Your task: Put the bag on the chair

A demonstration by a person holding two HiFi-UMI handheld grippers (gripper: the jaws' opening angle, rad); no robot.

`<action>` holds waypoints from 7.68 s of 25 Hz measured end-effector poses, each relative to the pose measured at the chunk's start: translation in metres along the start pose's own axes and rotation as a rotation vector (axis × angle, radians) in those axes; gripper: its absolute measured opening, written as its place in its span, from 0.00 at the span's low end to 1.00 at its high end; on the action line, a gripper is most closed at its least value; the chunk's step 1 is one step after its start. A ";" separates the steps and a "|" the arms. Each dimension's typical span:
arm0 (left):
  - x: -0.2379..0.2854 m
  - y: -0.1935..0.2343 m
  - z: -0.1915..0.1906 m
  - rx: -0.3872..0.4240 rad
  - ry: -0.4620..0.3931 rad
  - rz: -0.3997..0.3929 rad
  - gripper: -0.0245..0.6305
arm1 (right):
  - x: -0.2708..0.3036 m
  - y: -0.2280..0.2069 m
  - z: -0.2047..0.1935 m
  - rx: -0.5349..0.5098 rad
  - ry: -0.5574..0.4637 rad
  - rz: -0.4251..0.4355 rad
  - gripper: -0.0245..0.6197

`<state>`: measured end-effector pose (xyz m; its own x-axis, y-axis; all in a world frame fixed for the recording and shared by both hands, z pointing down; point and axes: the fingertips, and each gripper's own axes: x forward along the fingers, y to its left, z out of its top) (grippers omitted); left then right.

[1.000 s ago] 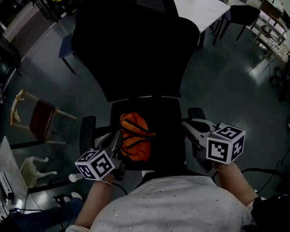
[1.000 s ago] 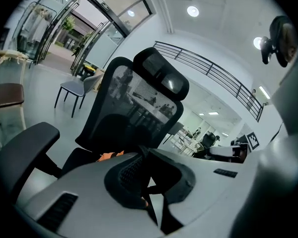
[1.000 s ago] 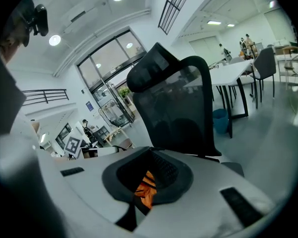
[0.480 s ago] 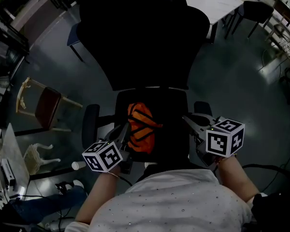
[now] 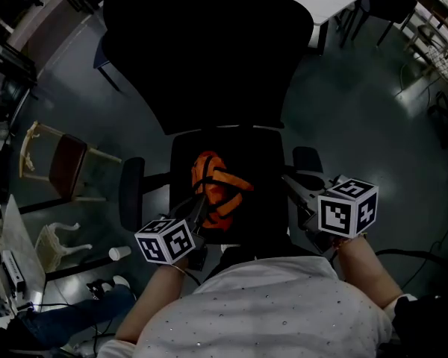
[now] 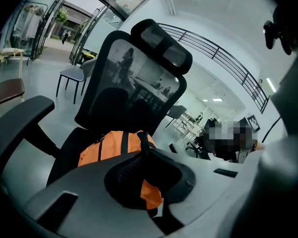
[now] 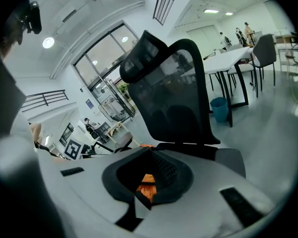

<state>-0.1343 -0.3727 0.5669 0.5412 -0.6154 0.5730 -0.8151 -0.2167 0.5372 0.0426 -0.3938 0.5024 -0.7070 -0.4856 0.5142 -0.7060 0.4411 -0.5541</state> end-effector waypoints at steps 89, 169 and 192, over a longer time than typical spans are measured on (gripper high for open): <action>0.166 -0.071 -0.138 0.093 0.330 0.075 0.23 | -0.063 -0.164 -0.044 0.071 0.157 -0.071 0.05; -0.123 -0.141 -0.020 0.156 -0.298 -0.001 0.04 | -0.143 0.108 -0.009 -0.259 -0.252 0.161 0.05; -0.252 -0.207 -0.082 0.122 -0.481 -0.101 0.04 | -0.219 0.208 -0.079 -0.443 -0.305 0.244 0.05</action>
<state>-0.0851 -0.1105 0.3623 0.4851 -0.8604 0.1563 -0.7976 -0.3621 0.4824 0.0476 -0.1357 0.3264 -0.8533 -0.4967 0.1582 -0.5213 0.8087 -0.2724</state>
